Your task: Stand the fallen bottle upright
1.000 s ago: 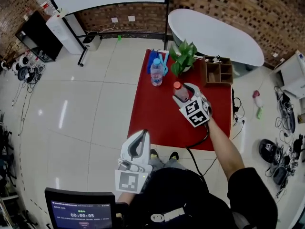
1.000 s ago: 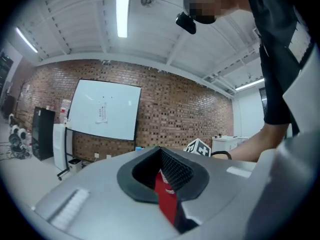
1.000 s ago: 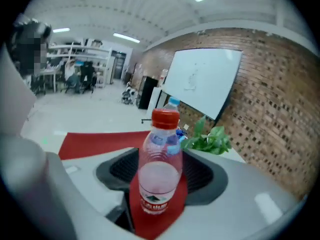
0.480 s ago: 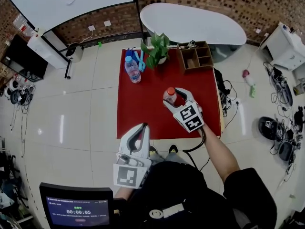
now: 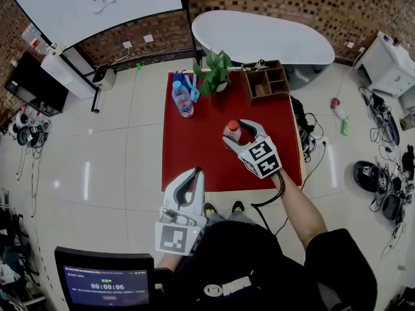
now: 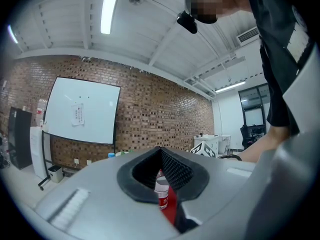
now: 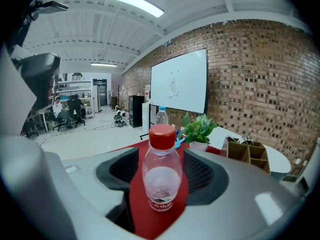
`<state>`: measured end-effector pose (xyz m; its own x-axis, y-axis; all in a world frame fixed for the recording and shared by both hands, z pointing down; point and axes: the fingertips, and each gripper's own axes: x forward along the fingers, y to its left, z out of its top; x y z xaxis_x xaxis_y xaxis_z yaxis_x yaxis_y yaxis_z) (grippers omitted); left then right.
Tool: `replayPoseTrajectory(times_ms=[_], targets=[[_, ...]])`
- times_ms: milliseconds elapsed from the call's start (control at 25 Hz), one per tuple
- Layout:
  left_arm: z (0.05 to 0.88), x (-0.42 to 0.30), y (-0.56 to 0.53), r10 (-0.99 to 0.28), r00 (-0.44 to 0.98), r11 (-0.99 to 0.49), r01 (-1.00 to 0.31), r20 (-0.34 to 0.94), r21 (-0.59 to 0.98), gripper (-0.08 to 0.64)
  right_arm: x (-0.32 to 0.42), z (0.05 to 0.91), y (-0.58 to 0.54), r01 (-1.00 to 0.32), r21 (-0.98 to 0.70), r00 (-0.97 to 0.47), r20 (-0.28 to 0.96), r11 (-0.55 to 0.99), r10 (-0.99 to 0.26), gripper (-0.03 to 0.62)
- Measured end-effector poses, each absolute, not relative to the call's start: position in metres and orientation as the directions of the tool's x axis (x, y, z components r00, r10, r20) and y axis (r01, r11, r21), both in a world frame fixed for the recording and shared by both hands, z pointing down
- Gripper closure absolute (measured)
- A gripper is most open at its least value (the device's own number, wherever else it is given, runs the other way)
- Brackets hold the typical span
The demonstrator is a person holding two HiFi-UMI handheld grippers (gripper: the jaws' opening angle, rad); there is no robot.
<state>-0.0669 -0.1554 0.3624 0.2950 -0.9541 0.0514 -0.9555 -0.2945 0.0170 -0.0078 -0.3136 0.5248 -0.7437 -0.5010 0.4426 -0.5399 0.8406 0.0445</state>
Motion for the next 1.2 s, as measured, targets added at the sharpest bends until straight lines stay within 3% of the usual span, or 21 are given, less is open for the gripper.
replayPoseTrajectory(times_ms=[160, 320, 400, 720, 1200], targets=[[0.359, -0.07, -0.159, -0.957, 0.287, -0.286, -0.958, 0.038, 0.022, 0.558, 0.006, 0.492, -0.311, -0.581, 0.061, -0.742, 0.37, 0.812, -0.559, 0.314], [0.363, -0.072, -0.157, -0.948, 0.315, -0.314, -0.949, 0.039, 0.035, 0.558, 0.043, 0.43, -0.283, -0.67, -0.029, -0.738, 0.138, 0.742, -0.66, 0.325], [0.367, -0.076, -0.156, -0.946, 0.318, -0.315, -0.948, 0.058, 0.043, 0.558, 0.059, 0.419, -0.26, -0.694, -0.147, -0.718, 0.065, 0.705, -0.693, 0.589], [0.369, -0.067, -0.147, -0.911, 0.412, -0.409, -0.908, 0.012, 0.094, 0.558, 0.059, 0.442, -0.186, -0.704, -0.227, -0.706, 0.126, 0.672, -0.697, 0.589], [0.373, -0.001, -0.055, -0.931, 0.363, -0.36, -0.931, 0.049, 0.053, 0.558, 0.08, 0.419, -0.098, -0.583, -0.235, -0.803, 0.024, 0.778, -0.595, 0.589]])
